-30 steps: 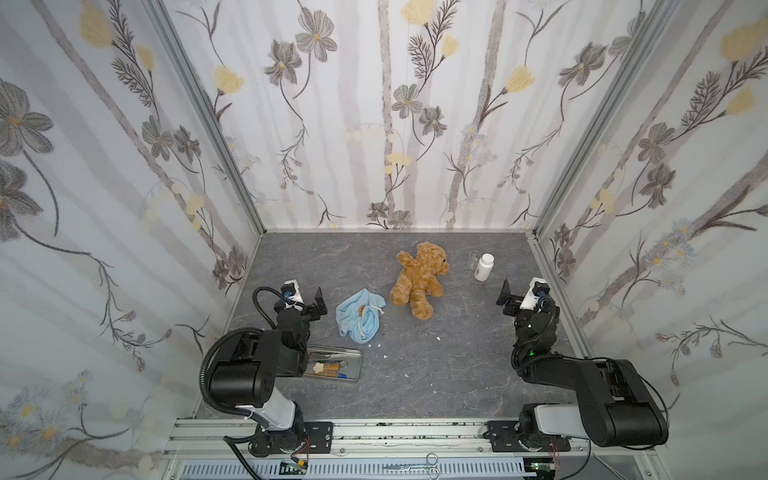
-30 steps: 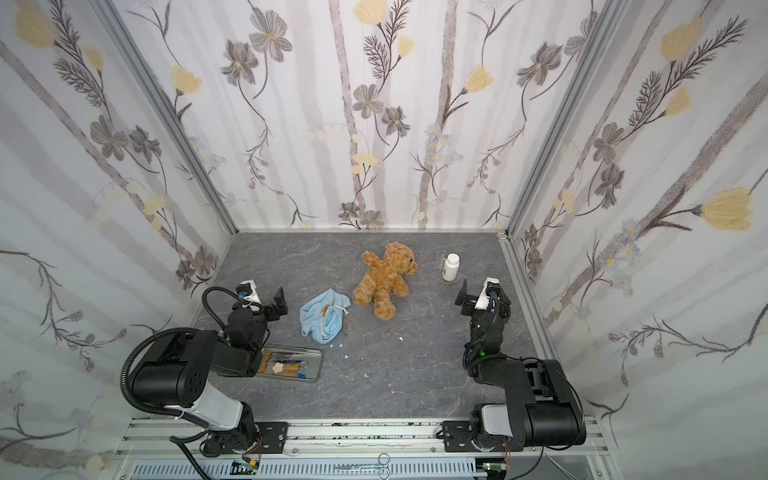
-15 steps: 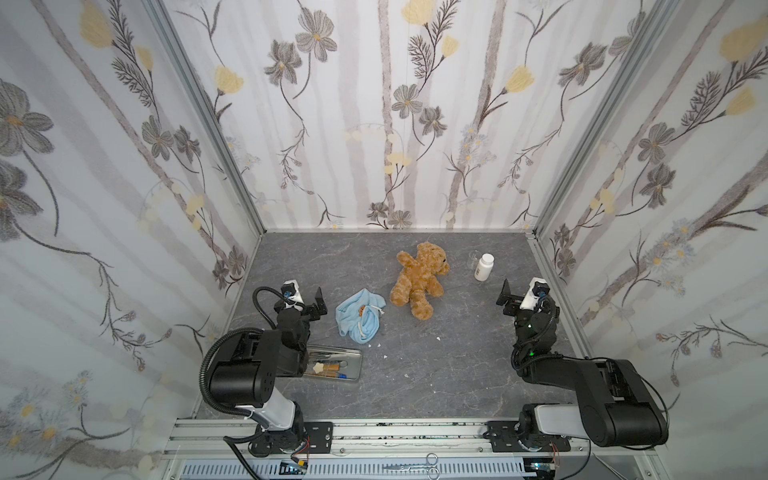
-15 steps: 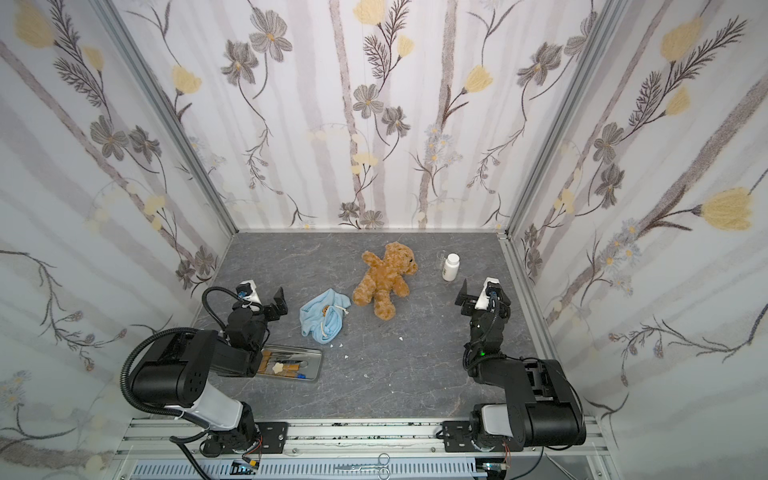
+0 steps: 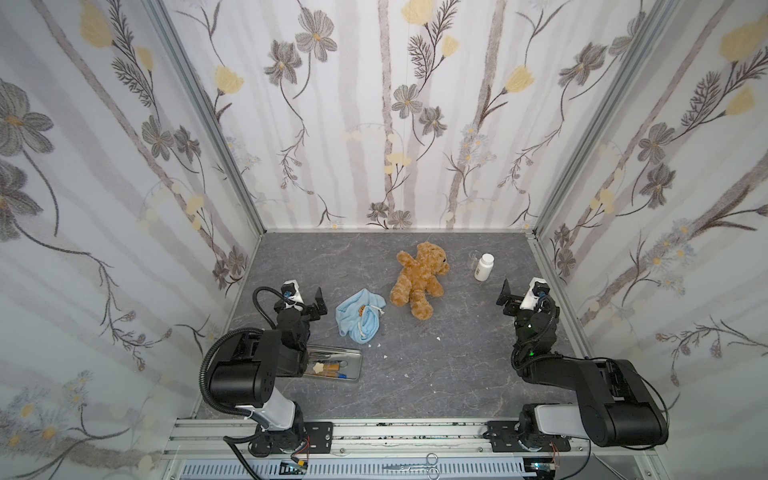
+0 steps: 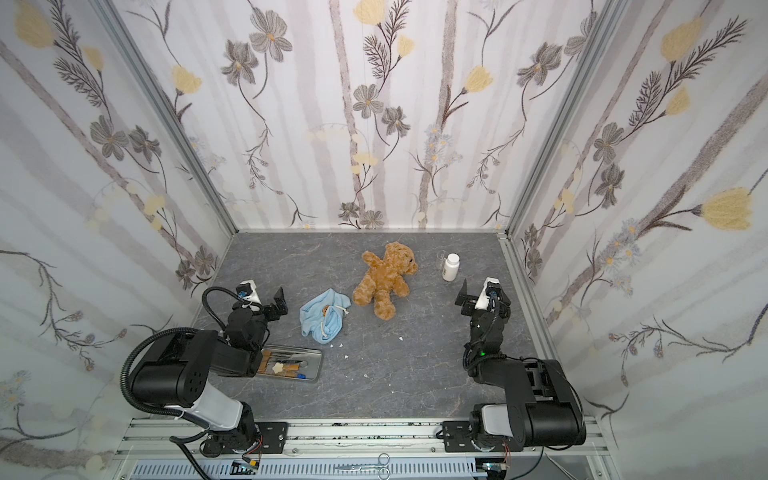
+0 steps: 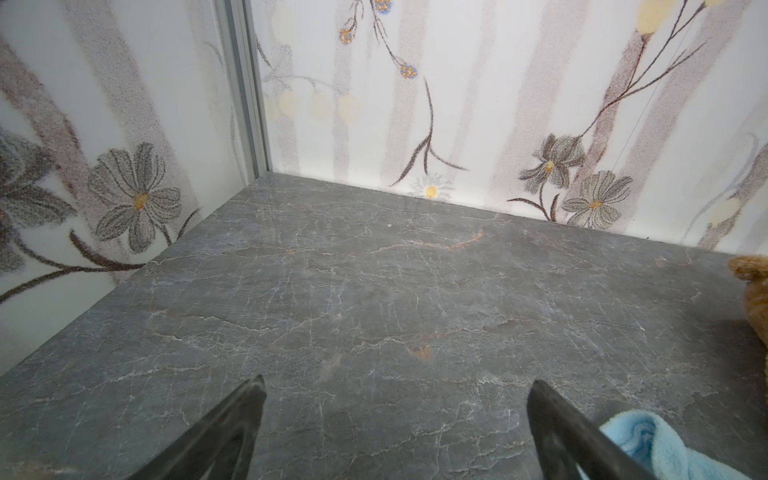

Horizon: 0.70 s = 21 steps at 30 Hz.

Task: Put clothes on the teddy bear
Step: 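Reach the left gripper to the blue fleece garment while the right approaches the bear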

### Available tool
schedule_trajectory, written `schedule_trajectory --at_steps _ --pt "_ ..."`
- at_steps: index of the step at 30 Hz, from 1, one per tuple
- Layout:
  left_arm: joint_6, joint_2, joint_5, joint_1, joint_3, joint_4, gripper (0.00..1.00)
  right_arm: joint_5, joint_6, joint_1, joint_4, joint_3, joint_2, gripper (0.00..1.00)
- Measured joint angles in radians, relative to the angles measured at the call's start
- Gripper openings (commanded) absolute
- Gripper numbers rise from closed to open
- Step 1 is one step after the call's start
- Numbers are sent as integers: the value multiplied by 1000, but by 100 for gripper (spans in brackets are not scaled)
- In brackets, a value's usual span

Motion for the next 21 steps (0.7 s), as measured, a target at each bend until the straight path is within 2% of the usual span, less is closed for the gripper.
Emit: schedule_trajectory --at_steps 8,12,15,17,21 --pt "0 -3 -16 -6 -2 0 100 3 0 7 8 -16 -8 100" --pt "-7 -92 -60 -10 -23 -15 100 75 -1 42 -37 -29 -137 100" --pt "-36 -235 -132 -10 -24 -71 100 172 39 45 -162 -5 -319 100" --pt "-84 -342 -156 -4 -10 -151 100 233 99 32 -309 52 -442 99" --pt "-215 -460 -73 -3 47 -285 96 203 253 63 -546 139 -578 93"
